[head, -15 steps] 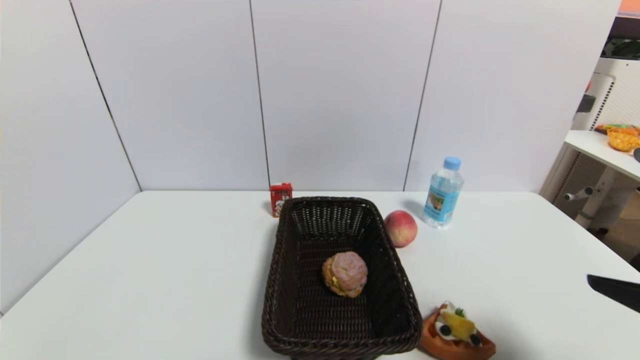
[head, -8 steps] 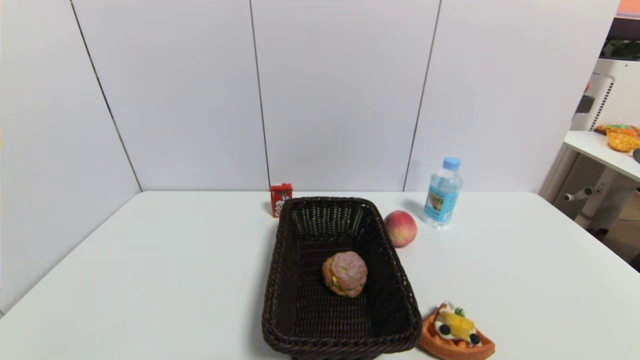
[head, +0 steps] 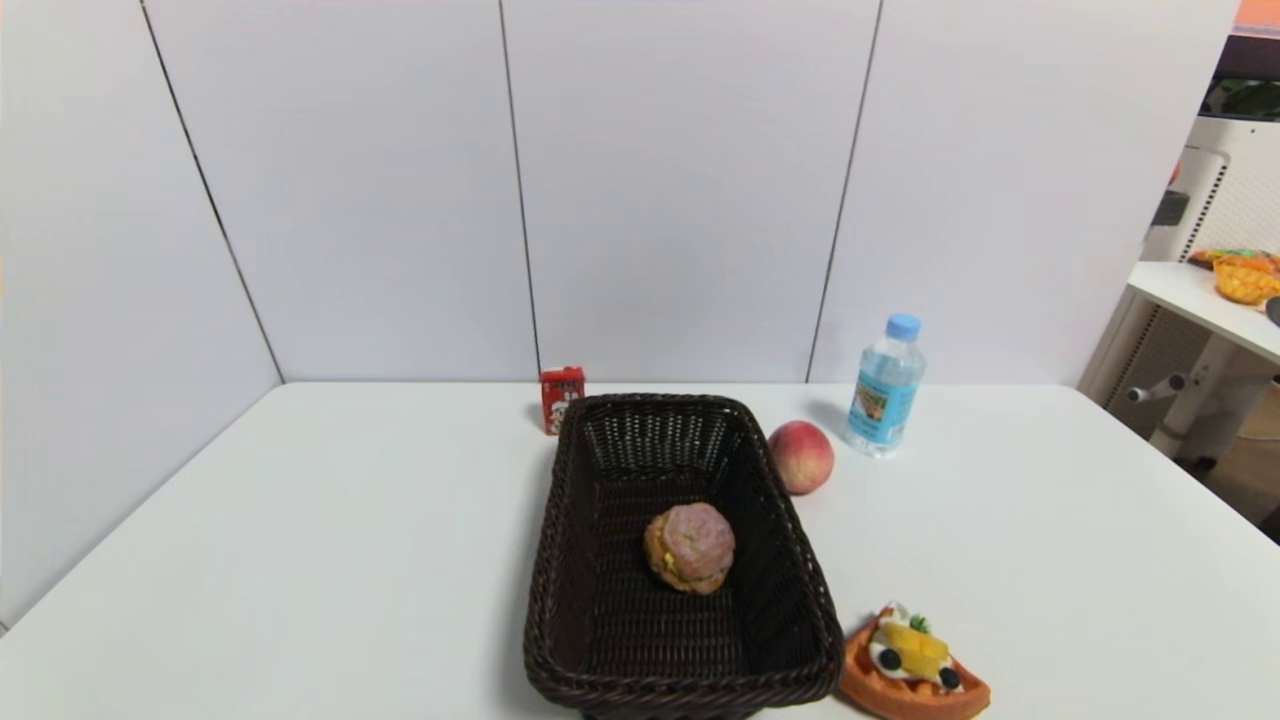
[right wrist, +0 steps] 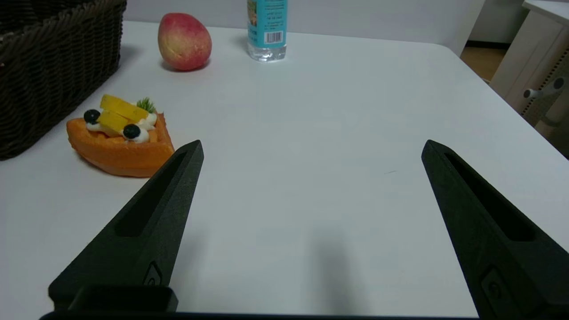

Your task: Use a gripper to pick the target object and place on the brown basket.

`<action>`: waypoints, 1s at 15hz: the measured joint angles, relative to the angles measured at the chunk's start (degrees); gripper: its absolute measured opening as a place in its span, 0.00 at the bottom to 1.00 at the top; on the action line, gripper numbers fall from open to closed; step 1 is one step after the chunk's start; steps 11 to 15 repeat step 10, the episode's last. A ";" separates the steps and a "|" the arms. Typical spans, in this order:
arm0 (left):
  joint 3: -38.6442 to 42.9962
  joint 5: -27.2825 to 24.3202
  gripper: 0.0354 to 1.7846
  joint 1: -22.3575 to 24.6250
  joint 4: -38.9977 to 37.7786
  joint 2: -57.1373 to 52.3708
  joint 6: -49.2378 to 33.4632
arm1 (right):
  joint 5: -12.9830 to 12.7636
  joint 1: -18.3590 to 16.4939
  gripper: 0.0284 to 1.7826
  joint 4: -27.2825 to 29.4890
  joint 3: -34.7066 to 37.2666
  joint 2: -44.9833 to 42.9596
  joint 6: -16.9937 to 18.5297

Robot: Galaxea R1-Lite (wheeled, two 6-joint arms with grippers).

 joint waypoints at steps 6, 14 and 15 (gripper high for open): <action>0.00 -0.02 0.94 0.00 0.00 0.00 0.00 | -0.16 -0.05 0.95 0.05 0.11 -1.83 0.66; 0.00 0.00 0.94 0.00 0.00 0.00 0.00 | -0.17 -0.02 0.95 0.09 0.11 -1.88 0.79; 0.00 0.00 0.94 0.00 0.00 0.00 0.00 | -0.17 -0.02 0.95 0.09 0.11 -1.88 0.79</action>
